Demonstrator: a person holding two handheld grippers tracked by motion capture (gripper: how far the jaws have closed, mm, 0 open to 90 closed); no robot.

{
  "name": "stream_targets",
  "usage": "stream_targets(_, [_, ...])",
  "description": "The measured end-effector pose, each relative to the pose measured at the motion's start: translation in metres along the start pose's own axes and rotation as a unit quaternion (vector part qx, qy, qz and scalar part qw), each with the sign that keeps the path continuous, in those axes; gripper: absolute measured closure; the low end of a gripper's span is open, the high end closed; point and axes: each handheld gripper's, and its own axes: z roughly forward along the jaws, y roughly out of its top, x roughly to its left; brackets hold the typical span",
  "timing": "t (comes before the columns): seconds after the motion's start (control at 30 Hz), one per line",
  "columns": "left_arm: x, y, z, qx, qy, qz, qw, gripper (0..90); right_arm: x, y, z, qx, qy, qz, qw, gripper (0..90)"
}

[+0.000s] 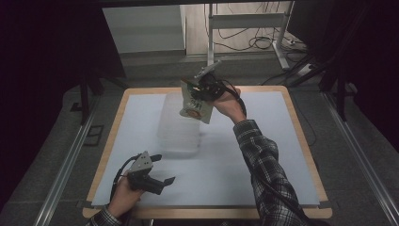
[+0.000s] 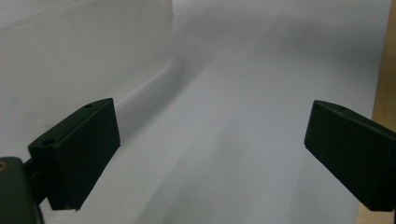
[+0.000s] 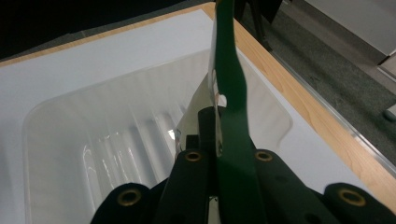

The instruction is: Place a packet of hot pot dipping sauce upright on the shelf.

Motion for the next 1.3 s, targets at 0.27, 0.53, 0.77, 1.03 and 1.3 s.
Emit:
stream_targets(0.27, [0.0, 0.0, 0.0, 0.0, -0.001, 0.001, 1.0, 3.5, 0.008, 0.01, 0.014, -0.002, 0.001, -0.014, 0.9999, 89.0])
stream_targets(0.53, [-0.001, 0.0, 0.0, -0.001, -0.002, 0.001, 1.0, 3.6, 0.014, 0.018, 0.026, -0.01, 0.004, -0.013, 0.9999, 89.0])
stream_targets(0.77, [-0.001, 0.001, -0.001, -0.003, -0.002, 0.002, 1.0, 3.6, 0.019, 0.018, 0.041, -0.004, 0.01, -0.015, 0.9998, 88.9])
stream_targets(1.03, [-0.002, 0.0, 0.0, 0.0, -0.002, 0.004, 1.0, 3.6, 0.016, 0.009, 0.047, 0.003, 0.004, -0.006, 1.0, 80.1])
stream_targets(1.3, [-0.002, 0.0, 0.001, 0.003, -0.001, 0.006, 1.0, 3.6, 0.018, 0.008, 0.041, -0.006, -0.002, -0.005, 1.0, 67.4])
